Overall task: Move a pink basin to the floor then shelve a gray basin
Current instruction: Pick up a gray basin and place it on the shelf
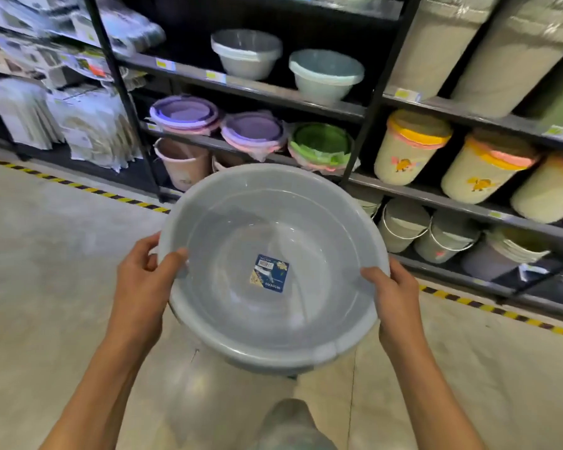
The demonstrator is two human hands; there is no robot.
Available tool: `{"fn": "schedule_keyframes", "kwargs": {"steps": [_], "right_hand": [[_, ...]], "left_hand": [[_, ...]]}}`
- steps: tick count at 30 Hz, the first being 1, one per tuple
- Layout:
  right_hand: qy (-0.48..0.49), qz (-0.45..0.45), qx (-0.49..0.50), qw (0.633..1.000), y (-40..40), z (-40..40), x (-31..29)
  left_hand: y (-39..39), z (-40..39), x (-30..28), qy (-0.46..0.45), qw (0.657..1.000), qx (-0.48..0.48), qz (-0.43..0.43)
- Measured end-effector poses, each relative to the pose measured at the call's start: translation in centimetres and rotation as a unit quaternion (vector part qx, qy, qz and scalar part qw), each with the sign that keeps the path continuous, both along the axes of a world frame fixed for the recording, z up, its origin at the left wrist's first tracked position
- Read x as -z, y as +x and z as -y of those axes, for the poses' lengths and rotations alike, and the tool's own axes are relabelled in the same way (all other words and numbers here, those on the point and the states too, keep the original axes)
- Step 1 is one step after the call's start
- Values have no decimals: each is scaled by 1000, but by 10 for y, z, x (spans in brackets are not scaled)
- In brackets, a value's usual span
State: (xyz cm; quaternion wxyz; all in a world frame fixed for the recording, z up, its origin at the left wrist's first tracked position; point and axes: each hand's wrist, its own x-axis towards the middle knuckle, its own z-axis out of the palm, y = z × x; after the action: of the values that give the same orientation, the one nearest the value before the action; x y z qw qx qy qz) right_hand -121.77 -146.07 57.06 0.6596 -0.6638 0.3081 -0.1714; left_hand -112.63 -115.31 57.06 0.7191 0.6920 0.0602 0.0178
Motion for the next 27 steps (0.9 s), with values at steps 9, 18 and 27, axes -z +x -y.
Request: {"fn": "schedule_keyframes", "kwargs": {"steps": [9, 18, 27], "right_hand": [[-21, -25, 62, 998, 118, 50, 21], [-34, -47, 50, 997, 271, 107, 53], [-101, -114, 50, 987, 388, 130, 122]], "left_hand": [[150, 57, 27, 16, 997, 68, -29], [299, 109, 44, 70, 993, 82, -51], [448, 132, 118, 140, 973, 150, -109]]}}
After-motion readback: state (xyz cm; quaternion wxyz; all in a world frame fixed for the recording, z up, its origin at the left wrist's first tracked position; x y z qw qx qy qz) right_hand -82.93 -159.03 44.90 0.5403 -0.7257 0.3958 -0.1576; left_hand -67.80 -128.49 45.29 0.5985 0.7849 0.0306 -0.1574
